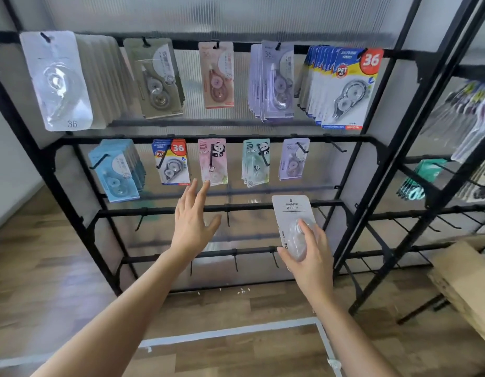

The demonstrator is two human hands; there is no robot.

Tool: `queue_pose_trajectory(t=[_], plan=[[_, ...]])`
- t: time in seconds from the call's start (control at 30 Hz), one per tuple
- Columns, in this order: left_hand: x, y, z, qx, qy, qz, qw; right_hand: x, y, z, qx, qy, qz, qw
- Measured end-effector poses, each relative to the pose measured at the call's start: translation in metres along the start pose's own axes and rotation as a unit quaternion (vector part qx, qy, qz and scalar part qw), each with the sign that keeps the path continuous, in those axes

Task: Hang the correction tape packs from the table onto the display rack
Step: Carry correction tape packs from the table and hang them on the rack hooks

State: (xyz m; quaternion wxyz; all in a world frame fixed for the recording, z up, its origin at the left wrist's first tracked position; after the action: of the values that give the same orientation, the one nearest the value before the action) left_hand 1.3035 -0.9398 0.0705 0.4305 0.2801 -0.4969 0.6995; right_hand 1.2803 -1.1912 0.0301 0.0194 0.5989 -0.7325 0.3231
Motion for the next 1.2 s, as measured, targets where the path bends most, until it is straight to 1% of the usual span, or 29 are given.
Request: queue_pose_trajectory(t=[0.1,0.27,0.63,0.9,1.1,1.2], plan=[[-0.009,-0.006,0.012,-0.018,0.0,-0.005,1.0,0.005,-0.007,0.006,0.01,0.005,0.026,1.0],[-0.029,-0.014,0.028,-0.013,-0.018,-0.02,1.0,0.016,-0.029,0.028,0.03,0.016,0.047,0.998],[-0.093,-0.066,0.094,0.042,-0.043,-0.023,0.998,0.068,-0.152,0.1,0.068,0.043,0.082,0.993],[-0.132,-0.082,0.124,0.043,-0.088,-0.054,0.994,0.075,-0.202,0.142,0.056,0.054,0.059,0.995],[-0.146,-0.094,0.125,0.064,-0.096,-0.06,0.992,0.069,-0.226,0.168,0.043,0.077,0.031,0.996],[-0.15,-0.097,0.121,0.074,-0.098,-0.063,0.99,0.06,-0.23,0.179,0.056,0.069,0.026,0.996]])
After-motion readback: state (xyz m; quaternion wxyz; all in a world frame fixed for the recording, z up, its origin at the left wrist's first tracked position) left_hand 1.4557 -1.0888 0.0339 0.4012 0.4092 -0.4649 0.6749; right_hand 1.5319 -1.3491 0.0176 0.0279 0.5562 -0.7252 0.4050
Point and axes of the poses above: each hand's wrist, its own y-axis away from the middle knuckle, its own x-axis out of the back of the hand, z = x × y, the point moved 4 cm from there along -y, towards the middle knuckle, and after that the axes turned 14 degrees about -y, right-handed, at the moved point
